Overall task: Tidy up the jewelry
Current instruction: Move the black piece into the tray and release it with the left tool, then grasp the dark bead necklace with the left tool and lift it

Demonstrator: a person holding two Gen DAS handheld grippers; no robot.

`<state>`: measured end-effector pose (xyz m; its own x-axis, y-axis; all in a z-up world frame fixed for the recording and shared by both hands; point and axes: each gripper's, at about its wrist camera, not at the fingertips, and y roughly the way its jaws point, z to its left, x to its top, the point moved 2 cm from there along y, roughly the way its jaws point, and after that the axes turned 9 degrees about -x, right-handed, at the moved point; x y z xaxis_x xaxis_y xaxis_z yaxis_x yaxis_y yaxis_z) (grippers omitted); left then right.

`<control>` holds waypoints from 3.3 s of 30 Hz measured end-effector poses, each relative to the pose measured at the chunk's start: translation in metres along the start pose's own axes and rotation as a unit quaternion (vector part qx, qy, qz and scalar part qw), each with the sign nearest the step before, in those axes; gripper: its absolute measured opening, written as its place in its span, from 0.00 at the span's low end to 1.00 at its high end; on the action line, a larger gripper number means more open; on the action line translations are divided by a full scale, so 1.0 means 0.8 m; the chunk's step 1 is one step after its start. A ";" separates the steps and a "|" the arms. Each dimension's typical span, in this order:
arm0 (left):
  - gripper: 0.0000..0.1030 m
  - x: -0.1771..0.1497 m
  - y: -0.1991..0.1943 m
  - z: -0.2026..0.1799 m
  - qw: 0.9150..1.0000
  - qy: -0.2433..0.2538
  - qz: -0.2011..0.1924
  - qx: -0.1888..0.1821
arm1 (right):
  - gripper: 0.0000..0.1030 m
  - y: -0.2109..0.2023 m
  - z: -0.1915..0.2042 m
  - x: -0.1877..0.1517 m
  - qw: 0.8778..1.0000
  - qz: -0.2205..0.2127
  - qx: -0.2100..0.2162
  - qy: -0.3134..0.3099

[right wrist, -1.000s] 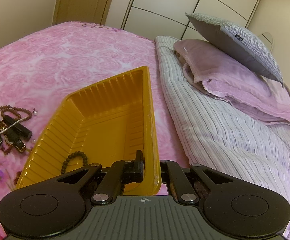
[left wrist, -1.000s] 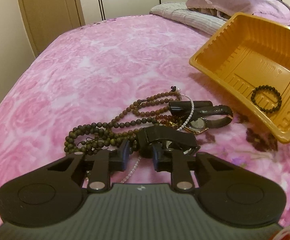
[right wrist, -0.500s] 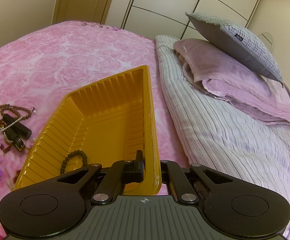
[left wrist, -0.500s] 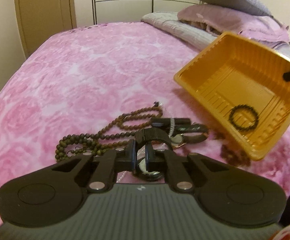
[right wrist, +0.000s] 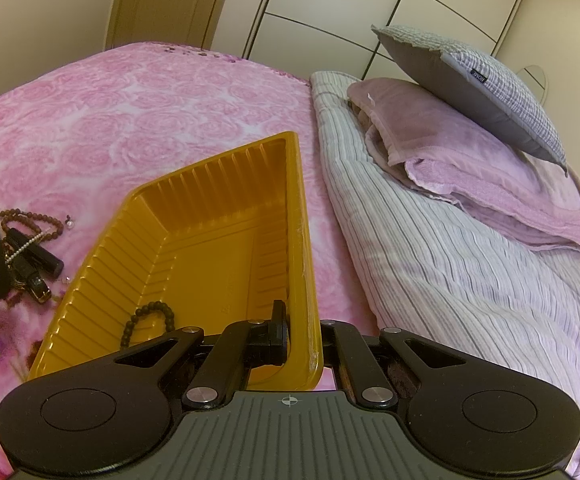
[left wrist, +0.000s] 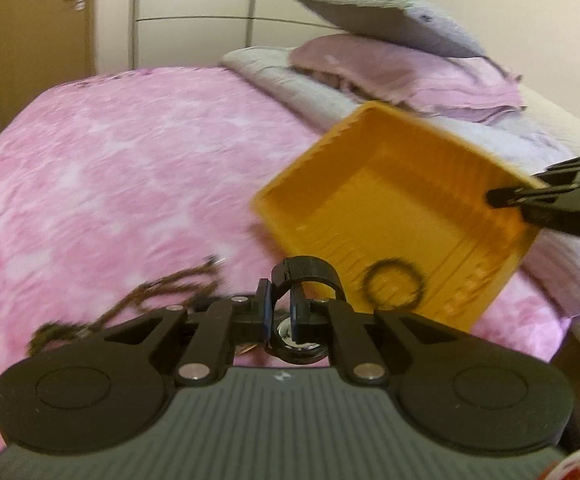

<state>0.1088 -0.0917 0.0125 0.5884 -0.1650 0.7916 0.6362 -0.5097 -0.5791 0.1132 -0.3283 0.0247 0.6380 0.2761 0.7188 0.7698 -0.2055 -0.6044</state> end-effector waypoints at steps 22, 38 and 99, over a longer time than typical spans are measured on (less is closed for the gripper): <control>0.27 0.000 0.055 -0.060 0.997 0.029 0.014 -0.073 | 0.04 0.002 0.000 0.000 1.000 -0.001 0.001 0.003; 0.27 -0.059 -0.014 0.030 0.997 -0.015 0.023 0.069 | 0.04 -0.001 0.003 -0.002 1.000 -0.002 0.000 0.004; 0.06 0.032 -0.116 0.114 0.961 0.219 0.009 0.168 | 0.04 0.001 0.000 -0.001 1.000 -0.003 -0.001 0.001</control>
<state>0.1103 0.0285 0.0686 0.3819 -0.5481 0.7441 0.7958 -0.2144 -0.5663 0.1132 -0.3286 0.0233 0.6330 0.2765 0.7231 0.7740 -0.2051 -0.5991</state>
